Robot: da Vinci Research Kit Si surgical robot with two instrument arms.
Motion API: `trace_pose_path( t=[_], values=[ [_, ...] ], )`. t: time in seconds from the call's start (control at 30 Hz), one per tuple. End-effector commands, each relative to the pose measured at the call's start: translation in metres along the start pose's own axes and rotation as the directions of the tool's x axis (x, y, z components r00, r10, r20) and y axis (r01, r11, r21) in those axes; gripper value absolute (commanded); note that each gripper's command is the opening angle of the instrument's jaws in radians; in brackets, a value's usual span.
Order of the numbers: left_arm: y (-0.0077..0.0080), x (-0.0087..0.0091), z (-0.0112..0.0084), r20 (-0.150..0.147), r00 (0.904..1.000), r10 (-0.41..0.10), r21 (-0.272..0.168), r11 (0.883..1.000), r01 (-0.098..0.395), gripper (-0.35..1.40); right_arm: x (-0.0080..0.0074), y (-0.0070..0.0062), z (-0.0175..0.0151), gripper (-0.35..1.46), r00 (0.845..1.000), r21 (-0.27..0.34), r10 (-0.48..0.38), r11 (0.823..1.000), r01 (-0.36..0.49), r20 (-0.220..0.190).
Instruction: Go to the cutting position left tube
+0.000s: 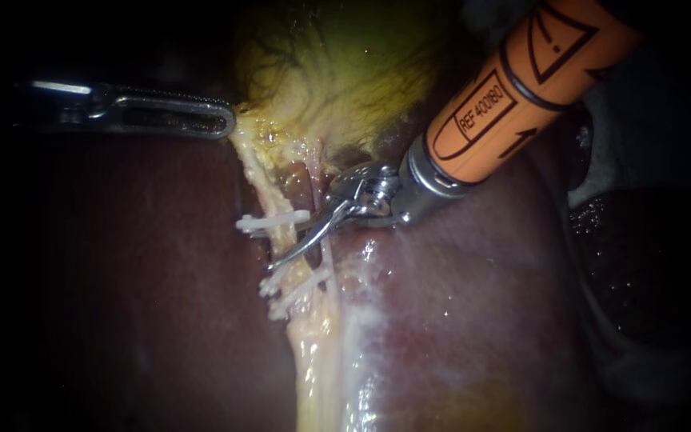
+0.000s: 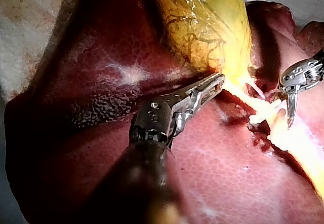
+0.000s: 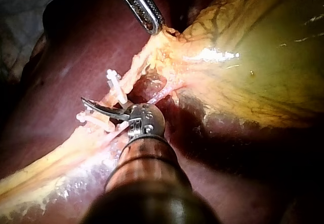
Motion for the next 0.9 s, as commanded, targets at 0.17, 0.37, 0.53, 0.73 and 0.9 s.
trace_pose_path(
  t=[0.17,0.37,0.53,0.73,0.9],
  values=[
    [0.0000,0.0000,0.0000,0.000,1.0000,0.000,0.000,1.000,0.000,-0.35,0.0000,-0.0002,-0.0004,0.87,1.000,0.007,0.011,1.000,-0.011,0.002],
    [0.0000,0.0000,0.0000,0.000,1.0000,0.000,0.000,1.000,0.000,-0.35,0.0006,-0.0003,-0.0009,0.82,1.000,0.019,0.025,1.000,-0.025,-0.011],
    [0.0000,0.0000,0.0000,0.000,1.0000,0.000,0.000,1.000,0.000,-0.35,0.0007,-0.0001,-0.0005,0.77,0.998,0.027,0.053,0.998,-0.052,-0.022],
    [0.0000,0.0000,0.0000,0.000,1.0000,0.000,0.000,1.000,0.000,-0.35,0.0007,0.0001,-0.0005,0.62,0.995,0.030,0.093,0.995,-0.092,-0.035],
    [0.0000,0.0000,0.0000,0.000,1.0000,0.000,0.000,1.000,0.000,-0.35,0.0007,0.0007,0.0007,0.53,0.991,0.028,0.113,0.993,-0.111,-0.065]
  ],
)
